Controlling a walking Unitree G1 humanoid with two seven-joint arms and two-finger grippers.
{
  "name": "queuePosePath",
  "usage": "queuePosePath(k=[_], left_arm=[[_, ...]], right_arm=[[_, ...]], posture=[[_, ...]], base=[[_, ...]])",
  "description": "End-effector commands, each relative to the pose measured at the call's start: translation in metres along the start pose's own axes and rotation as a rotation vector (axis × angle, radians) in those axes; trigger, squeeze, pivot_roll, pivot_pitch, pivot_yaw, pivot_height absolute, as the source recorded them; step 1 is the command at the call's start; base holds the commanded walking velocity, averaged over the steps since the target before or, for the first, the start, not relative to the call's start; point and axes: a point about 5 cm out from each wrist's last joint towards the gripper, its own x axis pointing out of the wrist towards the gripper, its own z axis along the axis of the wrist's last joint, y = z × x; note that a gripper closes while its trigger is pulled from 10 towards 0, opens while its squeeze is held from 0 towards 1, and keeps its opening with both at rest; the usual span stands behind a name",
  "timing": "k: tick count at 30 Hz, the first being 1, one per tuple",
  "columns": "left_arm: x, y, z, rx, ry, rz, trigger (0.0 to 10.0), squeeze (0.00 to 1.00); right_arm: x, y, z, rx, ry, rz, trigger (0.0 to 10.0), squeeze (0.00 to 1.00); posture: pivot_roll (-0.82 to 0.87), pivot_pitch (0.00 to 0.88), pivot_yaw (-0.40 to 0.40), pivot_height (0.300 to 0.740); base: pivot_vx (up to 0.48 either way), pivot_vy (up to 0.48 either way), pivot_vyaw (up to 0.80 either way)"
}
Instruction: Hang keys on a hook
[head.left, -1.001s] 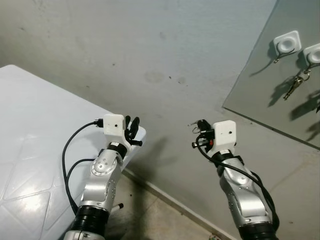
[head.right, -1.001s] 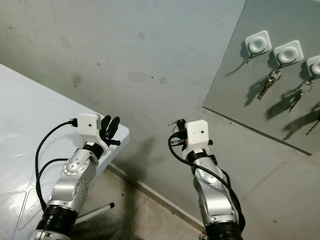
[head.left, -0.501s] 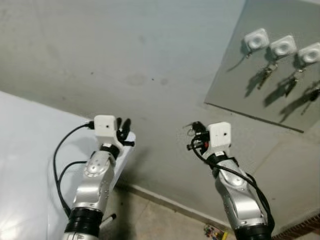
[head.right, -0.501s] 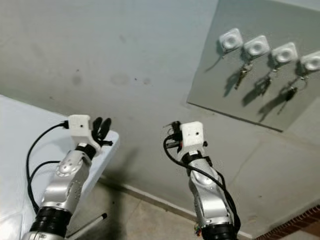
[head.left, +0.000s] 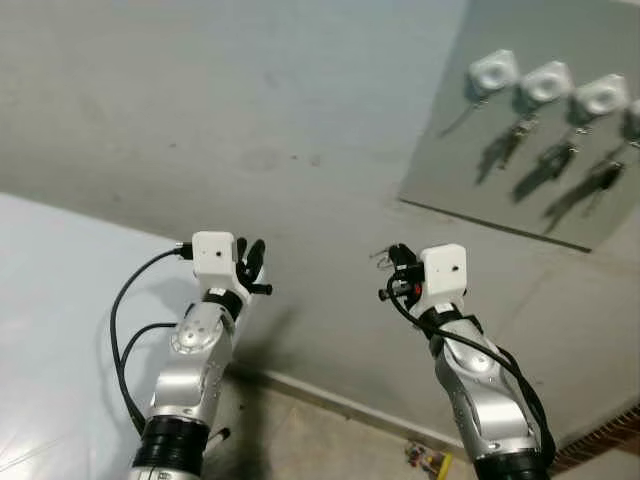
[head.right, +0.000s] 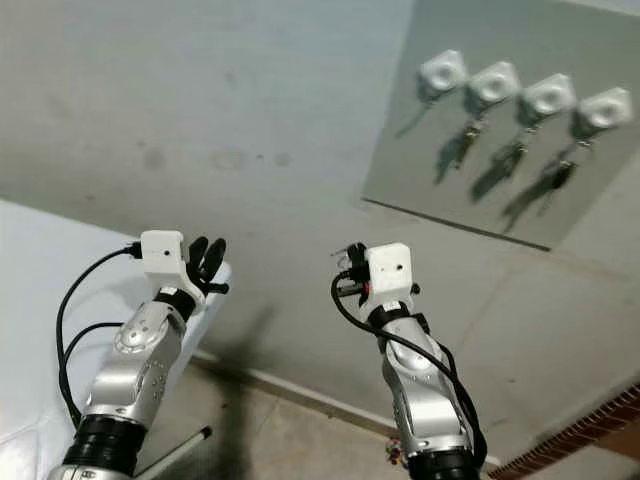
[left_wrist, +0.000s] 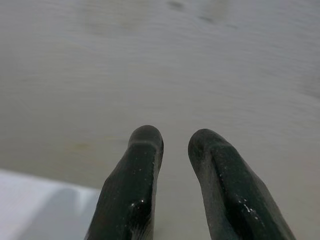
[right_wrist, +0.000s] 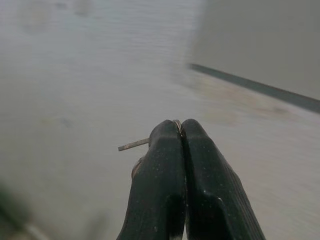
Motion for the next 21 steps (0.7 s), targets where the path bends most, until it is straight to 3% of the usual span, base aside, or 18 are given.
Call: queuePosePath(k=[1, 21], left_arm=[[0.0013, 0.0000, 0.0050, 0.009, -0.013, -0.004, 10.0, 0.00], [0.0008, -0.0024, 0.0079, 0.057, -0.049, -0.055, 10.0, 0.00]], right_arm=[[0.0007, -0.0016, 0.0033, 0.005, -0.006, -0.006, 10.0, 0.00], [0.0016, 0.0027, 0.0006, -0.003, 0.012, 0.018, 10.0, 0.00]], posture=[[-0.07, 0.009, -0.059, 0.740], [-0.07, 0.000, -0.060, 0.740]], base=[[0.000, 0.000, -0.65], [0.000, 0.000, -0.68]])
